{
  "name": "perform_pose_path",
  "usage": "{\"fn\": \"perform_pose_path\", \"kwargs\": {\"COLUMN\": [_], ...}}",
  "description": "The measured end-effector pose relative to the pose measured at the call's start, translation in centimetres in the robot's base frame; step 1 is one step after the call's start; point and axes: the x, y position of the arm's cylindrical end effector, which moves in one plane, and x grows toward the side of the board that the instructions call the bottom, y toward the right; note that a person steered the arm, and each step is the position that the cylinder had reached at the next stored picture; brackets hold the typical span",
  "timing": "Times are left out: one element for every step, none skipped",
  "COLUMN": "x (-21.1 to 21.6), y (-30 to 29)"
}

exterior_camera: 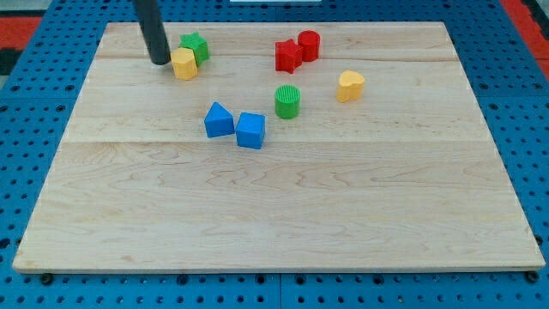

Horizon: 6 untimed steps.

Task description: Move the yellow hexagon towards the right center

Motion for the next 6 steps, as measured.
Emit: {"fn": "perform_pose_path", "kwargs": {"x": [1.6,2.5,3.6,4.1,4.1,4.3], "y": [5.0,8.9,9.5,9.6,13.9,18.5]}}
